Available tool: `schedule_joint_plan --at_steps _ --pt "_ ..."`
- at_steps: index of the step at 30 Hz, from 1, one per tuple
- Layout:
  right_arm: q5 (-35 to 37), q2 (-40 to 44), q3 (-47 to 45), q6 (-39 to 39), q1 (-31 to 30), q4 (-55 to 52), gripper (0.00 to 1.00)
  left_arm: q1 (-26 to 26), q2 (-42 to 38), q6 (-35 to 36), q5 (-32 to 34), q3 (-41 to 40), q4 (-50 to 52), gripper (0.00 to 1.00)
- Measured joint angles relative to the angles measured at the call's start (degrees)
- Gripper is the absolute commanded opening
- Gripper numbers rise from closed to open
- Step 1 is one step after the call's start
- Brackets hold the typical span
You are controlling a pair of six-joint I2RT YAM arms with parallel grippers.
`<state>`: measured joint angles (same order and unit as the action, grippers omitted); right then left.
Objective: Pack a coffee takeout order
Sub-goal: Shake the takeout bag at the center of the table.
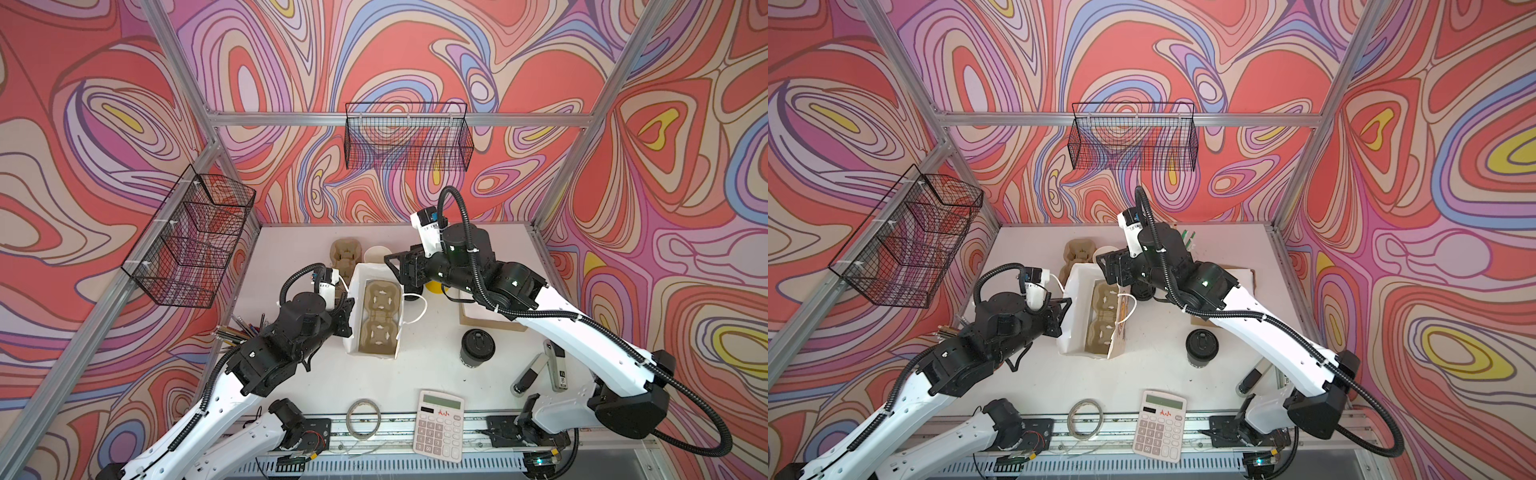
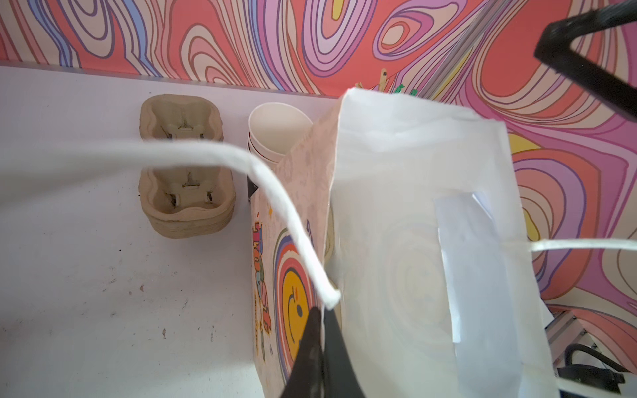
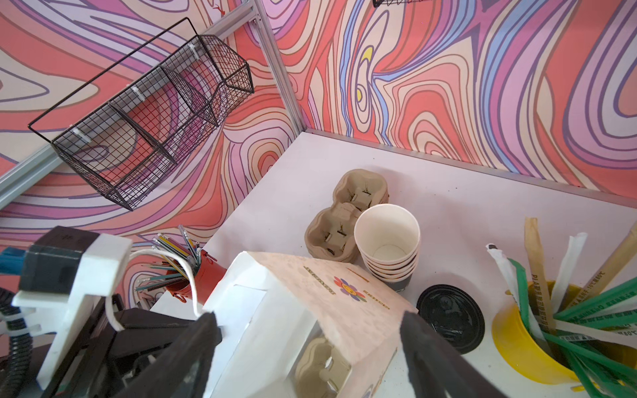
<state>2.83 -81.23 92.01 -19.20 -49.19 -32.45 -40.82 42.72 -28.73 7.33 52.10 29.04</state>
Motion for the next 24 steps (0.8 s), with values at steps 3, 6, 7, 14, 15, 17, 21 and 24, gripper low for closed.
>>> schedule_joint_plan --at_steps 3,6,7,14,15,17,21,24 --pt "-0.15 -0.20 -0.02 0.33 0.00 -0.04 0.86 0.00 -1.88 0.24 0.15 -0.48 -1.05 0.00" --pt "-0.63 -0.11 -0.90 0.72 0.00 0.76 0.86 0.00 -4.00 1.11 0.22 -2.21 -2.40 0.00" --pt "-0.83 0.07 -1.60 0.79 0.00 1.33 0.86 0.00 -4.83 1.33 0.22 -3.30 -3.32 0.00" --pt "-1.38 0.55 -4.55 0.70 0.00 2.51 0.86 0.00 -6.51 2.21 0.24 -6.14 -4.96 0.00" --pt "-1.33 0.55 -4.55 0.63 0.00 2.67 0.86 0.00 -6.25 2.10 0.31 -6.12 -4.94 0.00" --pt "-1.14 0.55 -4.55 0.48 0.00 2.82 0.86 0.00 -5.44 1.40 0.70 -5.31 -3.96 0.00" --pt "-0.26 0.55 -4.46 -0.17 0.00 2.82 0.87 0.00 -3.32 -0.85 0.55 -2.14 -1.57 0.00" --pt "0.96 0.57 -3.82 -0.87 0.00 2.36 0.87 0.00 -3.23 -2.62 0.13 -0.85 -0.22 0.00"
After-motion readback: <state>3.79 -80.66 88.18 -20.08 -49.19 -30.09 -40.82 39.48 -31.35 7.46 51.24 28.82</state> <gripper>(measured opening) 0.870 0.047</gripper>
